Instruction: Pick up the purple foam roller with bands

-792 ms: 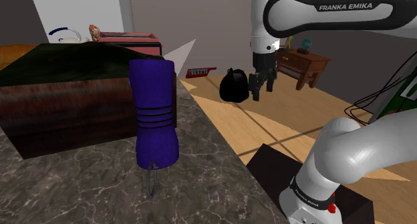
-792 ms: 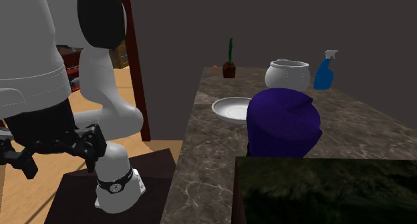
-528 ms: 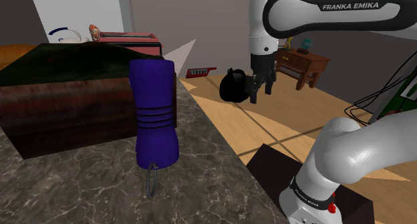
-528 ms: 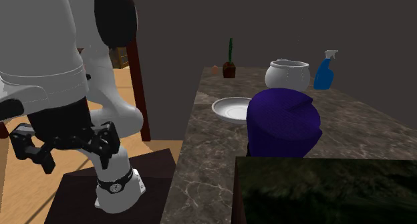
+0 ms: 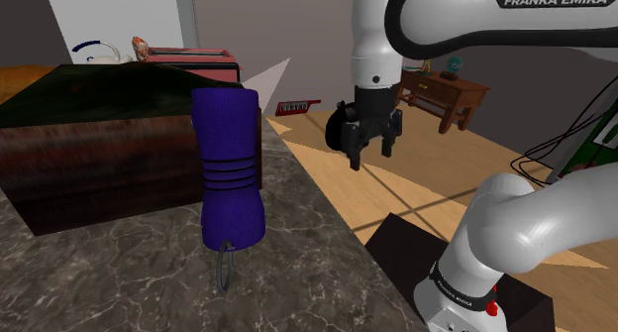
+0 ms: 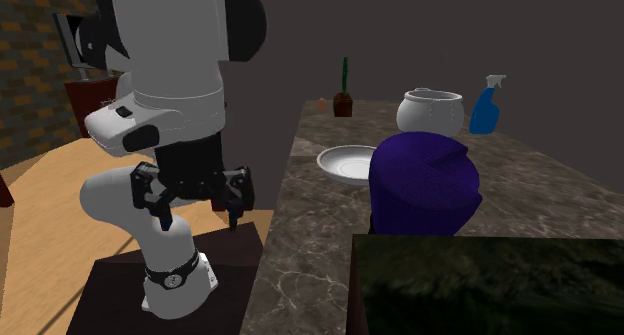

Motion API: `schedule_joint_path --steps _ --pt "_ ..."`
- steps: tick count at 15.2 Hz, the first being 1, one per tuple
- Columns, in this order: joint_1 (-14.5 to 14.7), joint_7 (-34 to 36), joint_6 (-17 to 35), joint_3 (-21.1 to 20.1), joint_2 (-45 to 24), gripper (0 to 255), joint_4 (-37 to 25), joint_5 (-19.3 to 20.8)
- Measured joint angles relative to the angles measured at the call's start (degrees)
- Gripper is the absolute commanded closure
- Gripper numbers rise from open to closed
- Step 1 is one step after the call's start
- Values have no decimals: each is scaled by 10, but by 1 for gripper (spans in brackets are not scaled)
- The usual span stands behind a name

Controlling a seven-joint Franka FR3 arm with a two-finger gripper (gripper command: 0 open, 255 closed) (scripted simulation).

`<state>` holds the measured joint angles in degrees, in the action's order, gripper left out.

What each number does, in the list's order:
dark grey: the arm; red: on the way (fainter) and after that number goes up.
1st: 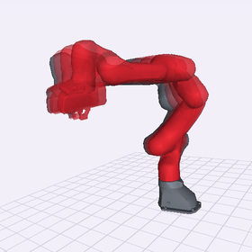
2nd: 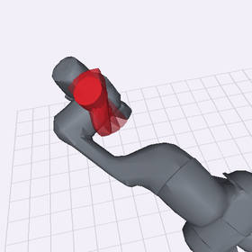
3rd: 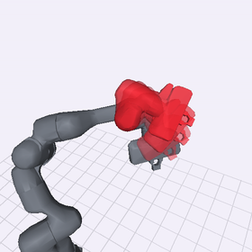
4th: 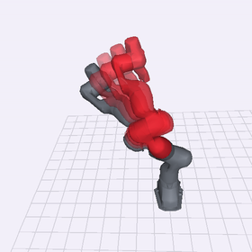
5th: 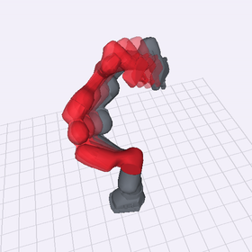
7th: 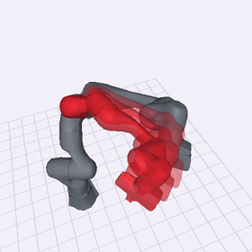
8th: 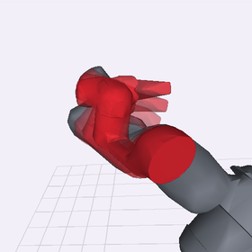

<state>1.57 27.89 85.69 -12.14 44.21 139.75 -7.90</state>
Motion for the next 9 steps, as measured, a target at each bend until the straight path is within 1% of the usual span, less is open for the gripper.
schedule_joint_path --steps 3,7,9 --pt "6 69 4 -42 -12 0 -20 -40" --pt "8 160 28 -103 -39 0 -45 -87" --pt "7 200 36 -126 -51 0 -58 -103"
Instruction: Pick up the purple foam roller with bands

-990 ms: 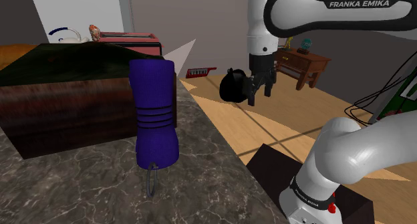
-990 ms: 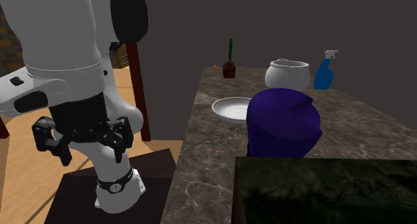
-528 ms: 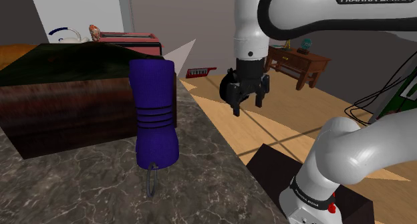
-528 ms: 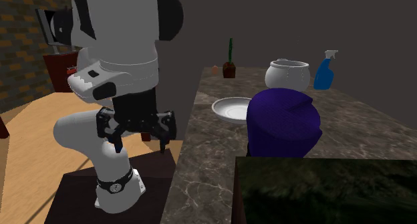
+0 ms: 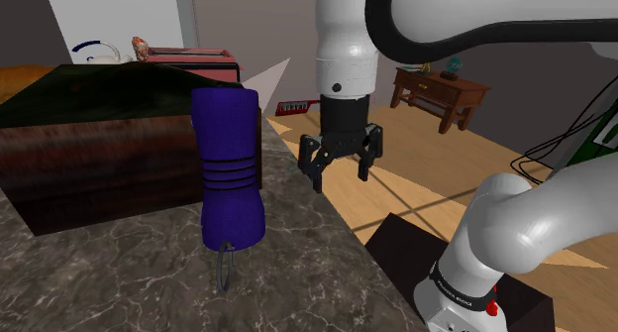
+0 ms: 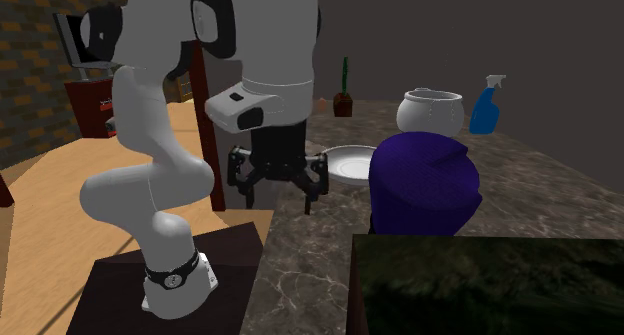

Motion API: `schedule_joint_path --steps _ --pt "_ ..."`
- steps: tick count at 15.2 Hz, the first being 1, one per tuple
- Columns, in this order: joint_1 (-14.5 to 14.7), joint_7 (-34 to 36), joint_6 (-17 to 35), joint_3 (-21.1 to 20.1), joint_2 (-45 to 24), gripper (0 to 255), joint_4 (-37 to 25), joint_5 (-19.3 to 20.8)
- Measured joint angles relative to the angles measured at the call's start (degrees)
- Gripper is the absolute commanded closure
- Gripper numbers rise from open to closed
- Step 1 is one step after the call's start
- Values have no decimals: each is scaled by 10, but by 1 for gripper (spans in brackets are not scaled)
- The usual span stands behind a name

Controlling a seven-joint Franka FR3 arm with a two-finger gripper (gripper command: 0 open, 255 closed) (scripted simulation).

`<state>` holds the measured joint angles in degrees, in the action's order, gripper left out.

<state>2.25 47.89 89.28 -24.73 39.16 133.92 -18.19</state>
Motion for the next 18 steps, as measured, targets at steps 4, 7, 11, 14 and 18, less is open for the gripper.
schedule_joint_path --steps 4,7,11,14,18 --pt "-14 88 28 -59 -58 0 -56 -21" --pt "-25 152 49 -100 -93 0 -89 -28" --pt "-49 252 83 -170 -170 0 -156 -15" --pt "-68 336 99 -225 -238 0 -219 16" --pt "-78 399 123 -264 -295 0 -251 52"
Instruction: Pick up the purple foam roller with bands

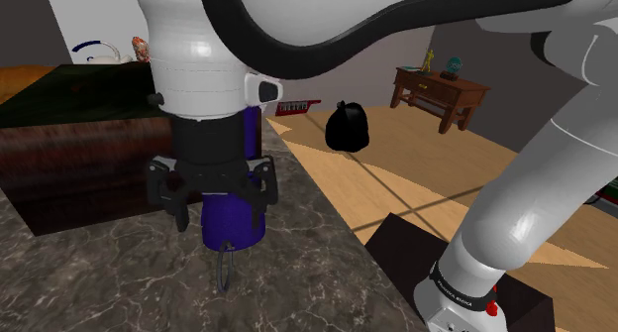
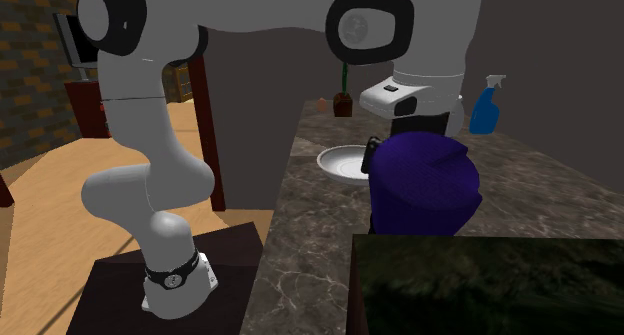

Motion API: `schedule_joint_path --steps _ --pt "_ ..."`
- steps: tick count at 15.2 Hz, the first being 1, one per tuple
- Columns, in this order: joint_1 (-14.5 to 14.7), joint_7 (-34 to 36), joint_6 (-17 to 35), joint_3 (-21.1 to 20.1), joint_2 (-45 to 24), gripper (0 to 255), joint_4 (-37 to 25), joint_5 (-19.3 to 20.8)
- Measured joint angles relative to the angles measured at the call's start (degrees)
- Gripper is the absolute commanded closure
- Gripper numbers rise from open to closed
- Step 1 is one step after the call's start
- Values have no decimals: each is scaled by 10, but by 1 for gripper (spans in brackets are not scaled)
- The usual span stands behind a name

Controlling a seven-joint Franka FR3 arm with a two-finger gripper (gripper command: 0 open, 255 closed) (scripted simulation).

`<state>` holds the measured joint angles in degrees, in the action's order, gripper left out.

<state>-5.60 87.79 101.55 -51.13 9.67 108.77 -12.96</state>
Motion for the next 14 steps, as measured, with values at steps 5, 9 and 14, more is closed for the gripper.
schedule_joint_path --steps 5,9,14 --pt "1 3 41 -7 -8 0 34 3" --pt "1 3 51 -9 -9 255 43 3" --pt "1 3 52 -9 -9 255 44 3"
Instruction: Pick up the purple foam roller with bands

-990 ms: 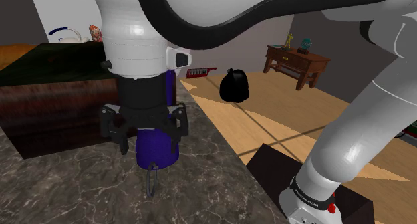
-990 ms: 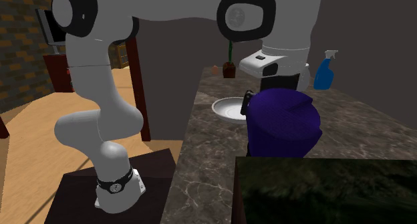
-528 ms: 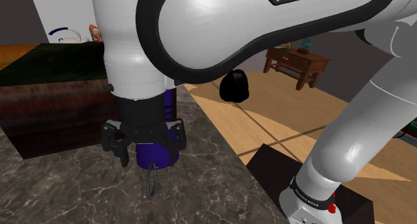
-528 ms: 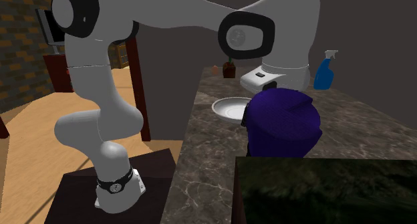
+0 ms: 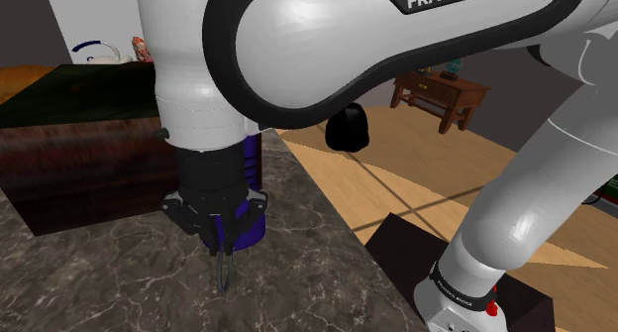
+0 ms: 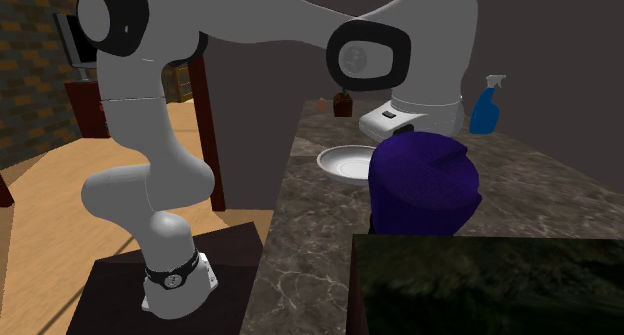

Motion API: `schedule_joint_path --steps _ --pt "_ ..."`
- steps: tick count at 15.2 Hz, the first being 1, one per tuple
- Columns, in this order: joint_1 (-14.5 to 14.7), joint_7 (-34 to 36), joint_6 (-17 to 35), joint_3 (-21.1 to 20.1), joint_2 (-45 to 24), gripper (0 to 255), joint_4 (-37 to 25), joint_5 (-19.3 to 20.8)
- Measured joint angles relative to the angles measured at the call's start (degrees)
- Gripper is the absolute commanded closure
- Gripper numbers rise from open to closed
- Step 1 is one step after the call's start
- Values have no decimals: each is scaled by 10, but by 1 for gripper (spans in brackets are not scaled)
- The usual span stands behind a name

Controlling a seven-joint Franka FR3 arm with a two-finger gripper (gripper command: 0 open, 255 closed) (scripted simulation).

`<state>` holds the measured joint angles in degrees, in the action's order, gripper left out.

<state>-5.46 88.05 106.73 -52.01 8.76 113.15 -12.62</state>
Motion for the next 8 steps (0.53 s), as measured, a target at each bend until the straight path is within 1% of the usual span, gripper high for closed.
schedule_joint_path --steps 4,8 --pt "0 0 -4 1 0 255 -3 0" --pt "-1 2 -30 3 2 255 -27 -1"
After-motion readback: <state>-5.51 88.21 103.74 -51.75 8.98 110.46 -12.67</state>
